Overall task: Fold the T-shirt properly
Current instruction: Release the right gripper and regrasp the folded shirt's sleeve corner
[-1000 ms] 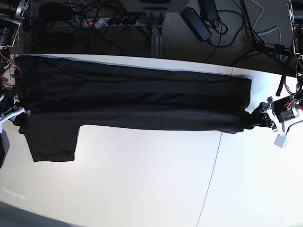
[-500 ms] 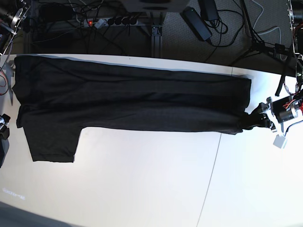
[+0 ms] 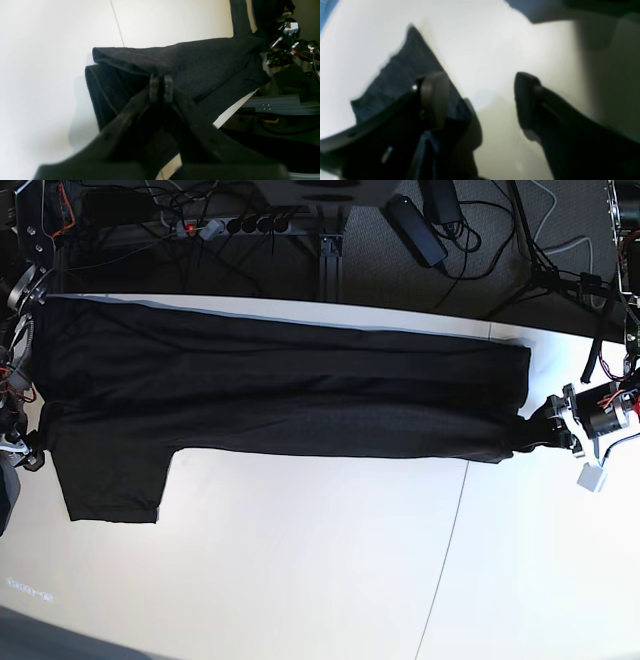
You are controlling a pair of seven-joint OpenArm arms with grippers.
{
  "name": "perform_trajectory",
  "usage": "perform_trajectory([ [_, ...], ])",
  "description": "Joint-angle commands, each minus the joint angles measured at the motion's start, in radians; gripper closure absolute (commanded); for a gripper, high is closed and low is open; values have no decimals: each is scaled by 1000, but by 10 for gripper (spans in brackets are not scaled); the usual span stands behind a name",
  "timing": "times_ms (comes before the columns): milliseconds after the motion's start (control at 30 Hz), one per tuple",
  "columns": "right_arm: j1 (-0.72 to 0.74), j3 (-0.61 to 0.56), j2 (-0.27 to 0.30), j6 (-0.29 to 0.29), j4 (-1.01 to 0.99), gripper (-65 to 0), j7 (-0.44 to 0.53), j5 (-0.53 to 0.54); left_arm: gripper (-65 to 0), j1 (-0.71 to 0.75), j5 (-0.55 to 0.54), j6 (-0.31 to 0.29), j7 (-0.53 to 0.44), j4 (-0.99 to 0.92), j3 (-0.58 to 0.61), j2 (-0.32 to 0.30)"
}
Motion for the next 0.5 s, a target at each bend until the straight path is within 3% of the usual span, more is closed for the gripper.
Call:
perform_trajectory([
  [0,17,2,13,52,-4,-411,-8,-20,0,-17,-26,-13,-14,15,-8,-23],
  [233,18,-19,-59,52,-16,-411,-19,-64,0,-17,-26,-13,-15,20,-8,-23],
  [467,18,-174,-130,52,5,-411,-19,-78,0,-17,-25,-13,-23,20,-8,-22],
])
